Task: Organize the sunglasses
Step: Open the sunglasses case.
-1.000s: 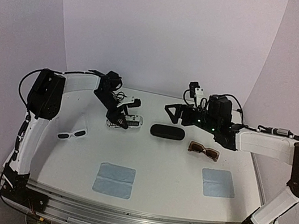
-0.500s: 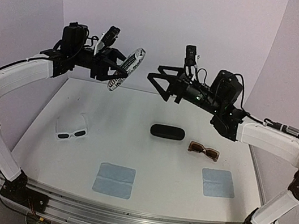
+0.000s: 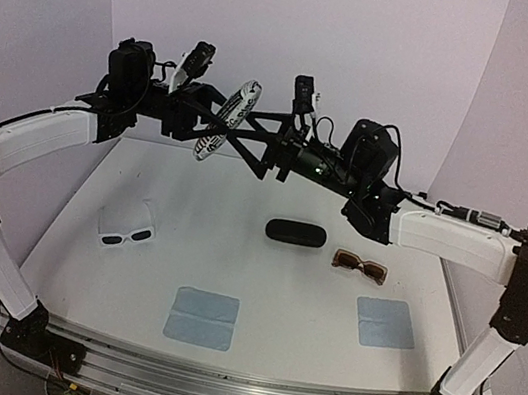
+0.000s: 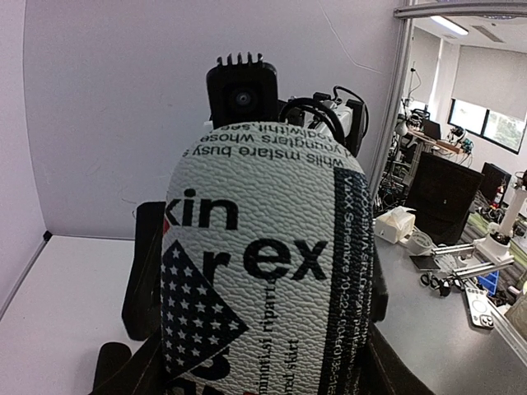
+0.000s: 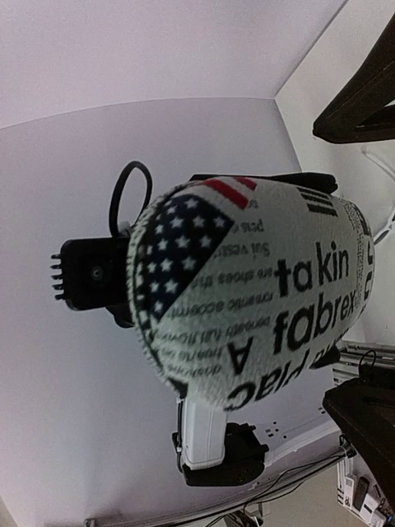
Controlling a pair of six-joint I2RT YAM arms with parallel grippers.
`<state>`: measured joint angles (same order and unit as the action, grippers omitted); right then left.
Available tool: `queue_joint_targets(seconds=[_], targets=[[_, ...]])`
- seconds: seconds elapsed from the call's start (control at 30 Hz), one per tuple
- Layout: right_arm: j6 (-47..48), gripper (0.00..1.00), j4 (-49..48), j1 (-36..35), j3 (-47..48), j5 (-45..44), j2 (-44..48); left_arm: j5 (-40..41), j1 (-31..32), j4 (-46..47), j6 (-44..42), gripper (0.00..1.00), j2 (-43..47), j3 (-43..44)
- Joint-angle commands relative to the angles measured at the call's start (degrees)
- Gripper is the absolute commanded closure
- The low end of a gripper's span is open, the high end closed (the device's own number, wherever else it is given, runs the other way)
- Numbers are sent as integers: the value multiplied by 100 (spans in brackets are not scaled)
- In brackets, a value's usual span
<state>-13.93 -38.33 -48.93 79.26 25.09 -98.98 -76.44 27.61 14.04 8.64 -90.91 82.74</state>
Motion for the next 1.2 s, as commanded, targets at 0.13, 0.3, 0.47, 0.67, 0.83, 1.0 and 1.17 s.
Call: queue_joint_targets(seconds=[0.13,0.3,0.47,0.67,0.83,1.0,1.17], targets=[[-134,8,-289,-15,630,199,-264,-144,89,252,-78,100,188,96],[-171,18,-327,-16,638,251,-297,-155,95,206,-146,100,210,88],[-112,26,-328,-19,583,244,-274,-154,96,222,-135,100,216,93],[-60,41,-350,-18,503,260,-212,-175,96,230,-148,100,224,76],[-77,60,-388,-19,501,252,-204,-185,96,192,-163,100,219,77],[-77,89,-397,-14,431,212,-187,-131,96,-167,-304,99,207,94],[-15,100,-398,-18,272,121,-71,-6,88,-825,-784,52,221,187]])
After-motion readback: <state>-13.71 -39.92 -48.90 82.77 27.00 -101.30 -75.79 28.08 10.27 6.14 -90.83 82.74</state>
